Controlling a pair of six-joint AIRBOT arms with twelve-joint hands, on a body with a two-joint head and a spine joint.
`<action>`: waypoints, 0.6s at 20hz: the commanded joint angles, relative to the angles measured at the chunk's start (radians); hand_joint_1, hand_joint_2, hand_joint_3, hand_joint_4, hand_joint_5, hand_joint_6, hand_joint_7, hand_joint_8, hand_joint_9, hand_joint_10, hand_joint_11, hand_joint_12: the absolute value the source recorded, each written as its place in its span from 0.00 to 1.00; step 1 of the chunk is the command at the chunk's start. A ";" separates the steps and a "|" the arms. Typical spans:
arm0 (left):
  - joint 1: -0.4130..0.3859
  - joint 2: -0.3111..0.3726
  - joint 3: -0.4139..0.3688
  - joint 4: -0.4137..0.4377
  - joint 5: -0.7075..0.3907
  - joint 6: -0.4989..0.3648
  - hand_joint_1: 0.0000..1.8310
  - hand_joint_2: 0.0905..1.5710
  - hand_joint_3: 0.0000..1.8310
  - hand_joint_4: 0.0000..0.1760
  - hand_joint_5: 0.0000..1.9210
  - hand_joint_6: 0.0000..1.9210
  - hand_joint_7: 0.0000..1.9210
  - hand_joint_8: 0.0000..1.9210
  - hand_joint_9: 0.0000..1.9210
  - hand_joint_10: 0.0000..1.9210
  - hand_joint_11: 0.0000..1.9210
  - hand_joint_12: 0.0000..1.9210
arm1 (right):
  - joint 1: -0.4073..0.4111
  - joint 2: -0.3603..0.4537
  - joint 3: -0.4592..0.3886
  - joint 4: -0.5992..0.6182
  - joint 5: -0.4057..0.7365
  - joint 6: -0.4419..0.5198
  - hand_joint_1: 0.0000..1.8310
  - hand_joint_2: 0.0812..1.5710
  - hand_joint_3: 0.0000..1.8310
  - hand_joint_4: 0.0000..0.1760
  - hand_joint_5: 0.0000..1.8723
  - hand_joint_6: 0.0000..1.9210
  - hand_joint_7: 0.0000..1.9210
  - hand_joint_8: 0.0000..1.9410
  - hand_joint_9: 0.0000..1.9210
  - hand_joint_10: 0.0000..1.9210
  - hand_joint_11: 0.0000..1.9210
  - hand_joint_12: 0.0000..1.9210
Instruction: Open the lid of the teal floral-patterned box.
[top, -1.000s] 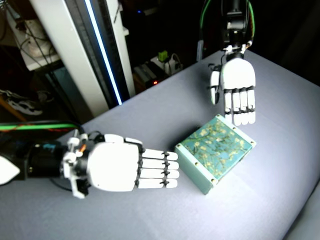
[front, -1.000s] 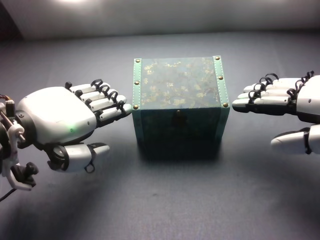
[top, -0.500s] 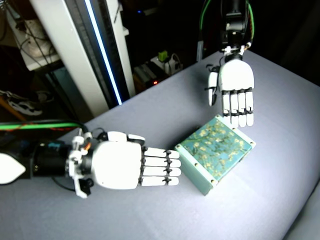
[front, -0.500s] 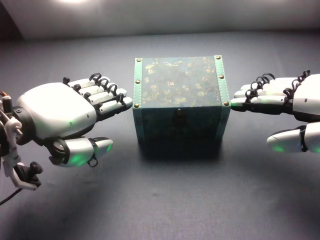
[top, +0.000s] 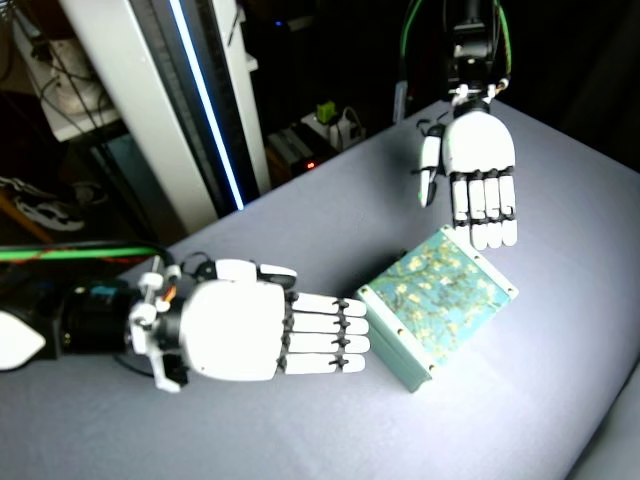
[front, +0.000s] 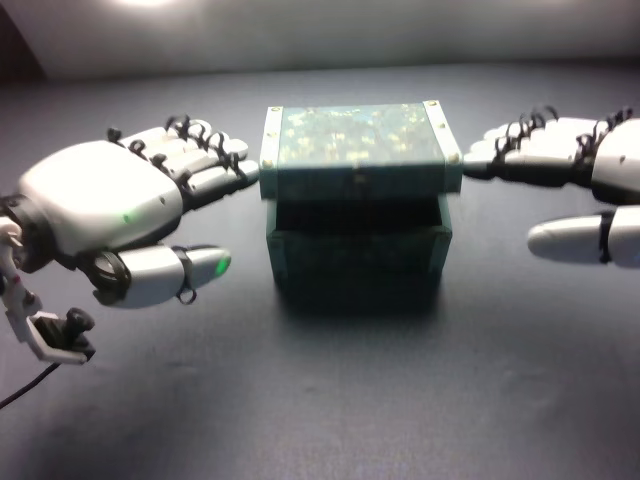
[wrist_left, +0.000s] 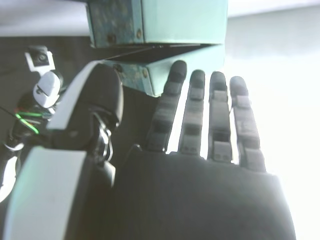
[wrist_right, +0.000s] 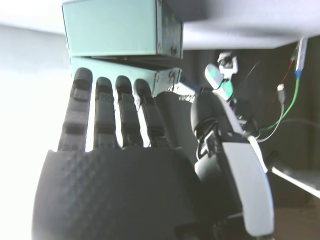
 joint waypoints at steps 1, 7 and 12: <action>-0.006 0.000 -0.010 0.003 -0.196 -0.007 0.00 0.99 0.02 0.00 0.00 0.00 0.00 0.00 0.00 0.00 0.00 0.00 | 0.019 -0.010 -0.006 0.065 0.184 -0.001 0.01 0.95 0.00 0.00 0.08 0.00 0.06 0.00 0.03 0.00 0.02 0.07; -0.008 0.003 -0.001 -0.107 -0.280 0.058 0.00 1.00 0.05 0.00 0.02 0.00 0.00 0.00 0.00 0.00 0.00 0.00 | 0.019 -0.010 0.018 0.160 0.229 -0.034 0.00 0.96 0.00 0.00 0.07 0.00 0.04 0.00 0.02 0.01 0.03 0.04; -0.085 -0.036 0.049 -0.129 -0.240 0.104 0.00 0.96 0.00 0.00 0.00 0.00 0.00 0.00 0.00 0.00 0.00 0.00 | 0.035 -0.062 0.091 0.239 0.223 -0.044 0.00 0.93 0.00 0.00 0.08 0.00 0.05 0.00 0.04 0.00 0.04 0.04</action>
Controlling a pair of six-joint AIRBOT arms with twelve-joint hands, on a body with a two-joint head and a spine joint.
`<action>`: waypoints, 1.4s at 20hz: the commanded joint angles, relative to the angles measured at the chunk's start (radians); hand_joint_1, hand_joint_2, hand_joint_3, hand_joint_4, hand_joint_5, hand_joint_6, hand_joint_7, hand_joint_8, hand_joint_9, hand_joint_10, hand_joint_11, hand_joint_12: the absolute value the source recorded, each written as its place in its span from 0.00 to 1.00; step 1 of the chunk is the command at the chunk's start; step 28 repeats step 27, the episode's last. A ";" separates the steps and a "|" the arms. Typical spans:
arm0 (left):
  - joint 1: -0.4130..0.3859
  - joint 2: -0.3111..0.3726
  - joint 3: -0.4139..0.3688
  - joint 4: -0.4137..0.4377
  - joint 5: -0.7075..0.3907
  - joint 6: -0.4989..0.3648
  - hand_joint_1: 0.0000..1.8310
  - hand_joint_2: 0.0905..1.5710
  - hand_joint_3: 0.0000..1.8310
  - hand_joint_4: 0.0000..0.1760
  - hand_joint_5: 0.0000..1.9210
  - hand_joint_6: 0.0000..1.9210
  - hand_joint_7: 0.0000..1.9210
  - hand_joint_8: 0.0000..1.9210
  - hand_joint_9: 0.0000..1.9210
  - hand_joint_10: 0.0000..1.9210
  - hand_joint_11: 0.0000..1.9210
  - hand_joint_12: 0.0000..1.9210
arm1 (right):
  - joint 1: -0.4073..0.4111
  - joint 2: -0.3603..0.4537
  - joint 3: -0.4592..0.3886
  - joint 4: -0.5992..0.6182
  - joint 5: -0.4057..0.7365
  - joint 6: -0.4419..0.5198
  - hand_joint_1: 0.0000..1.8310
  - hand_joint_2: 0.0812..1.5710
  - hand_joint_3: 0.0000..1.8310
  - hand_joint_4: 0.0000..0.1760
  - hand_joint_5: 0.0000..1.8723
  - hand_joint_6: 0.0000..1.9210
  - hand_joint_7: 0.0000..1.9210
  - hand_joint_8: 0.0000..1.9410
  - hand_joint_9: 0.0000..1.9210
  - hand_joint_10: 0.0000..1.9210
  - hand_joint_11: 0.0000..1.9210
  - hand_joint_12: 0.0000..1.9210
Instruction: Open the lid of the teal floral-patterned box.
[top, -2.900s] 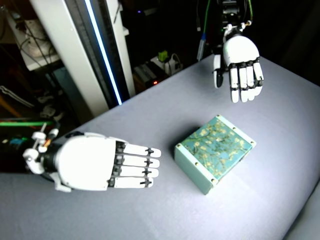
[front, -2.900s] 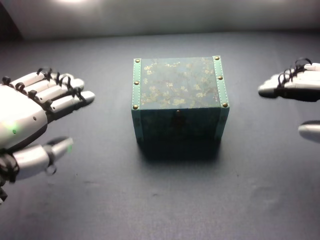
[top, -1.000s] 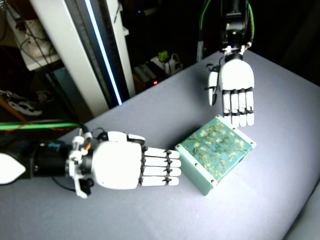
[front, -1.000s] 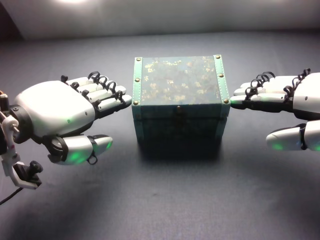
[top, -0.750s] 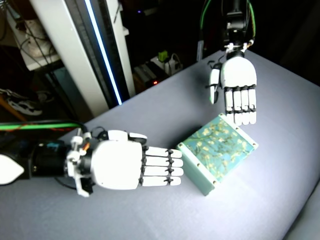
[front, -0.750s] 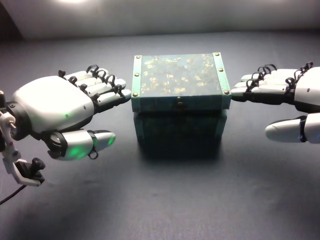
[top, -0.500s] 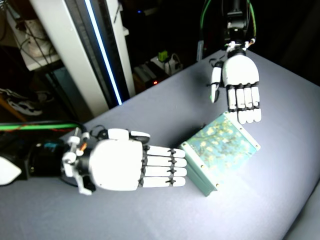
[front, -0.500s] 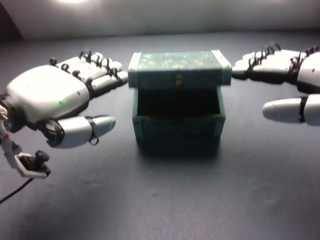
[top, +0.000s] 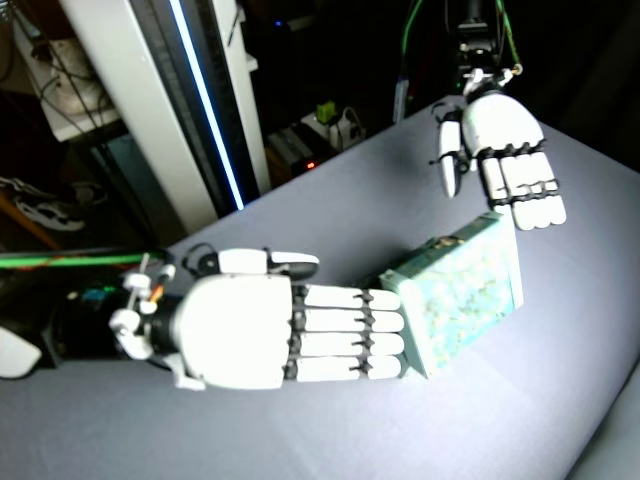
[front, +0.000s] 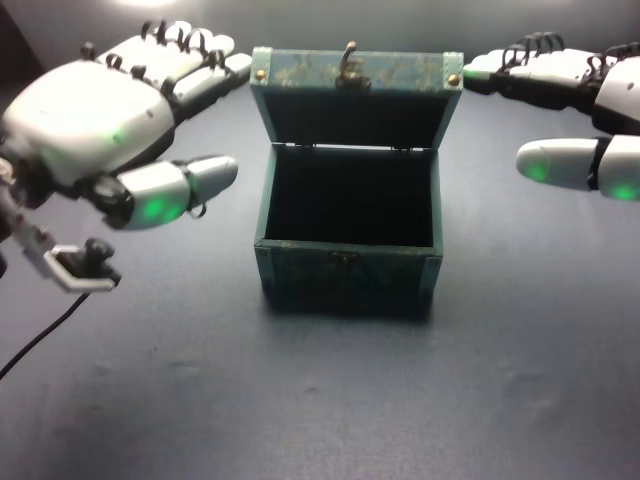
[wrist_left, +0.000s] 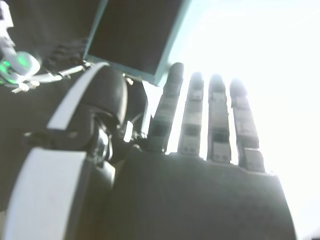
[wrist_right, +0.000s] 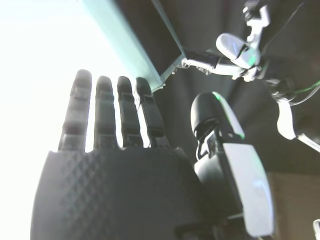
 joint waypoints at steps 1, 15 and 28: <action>-0.026 -0.013 0.009 0.012 -0.105 0.003 0.00 0.97 0.00 0.00 0.00 0.00 0.00 0.00 0.00 0.00 0.00 0.00 | 0.019 -0.006 0.018 0.067 0.109 0.004 0.00 0.92 0.00 0.00 0.09 0.00 0.05 0.00 0.05 0.00 0.05 0.04; -0.079 0.006 0.066 -0.184 -0.079 0.173 0.00 0.98 0.00 0.00 0.03 0.00 0.00 0.00 0.00 0.00 0.00 0.00 | 0.094 -0.031 0.126 0.087 -0.030 0.004 0.03 0.96 0.00 0.00 0.11 0.00 0.08 0.00 0.06 0.00 0.00 0.16; 0.237 0.152 -0.150 -0.146 -0.743 -0.105 0.11 0.95 0.00 0.00 0.05 0.00 0.04 0.00 0.01 0.00 0.00 0.01 | -0.066 0.136 -0.200 0.266 0.543 -0.134 0.16 0.96 0.00 0.00 0.14 0.00 0.12 0.00 0.09 0.00 0.00 0.26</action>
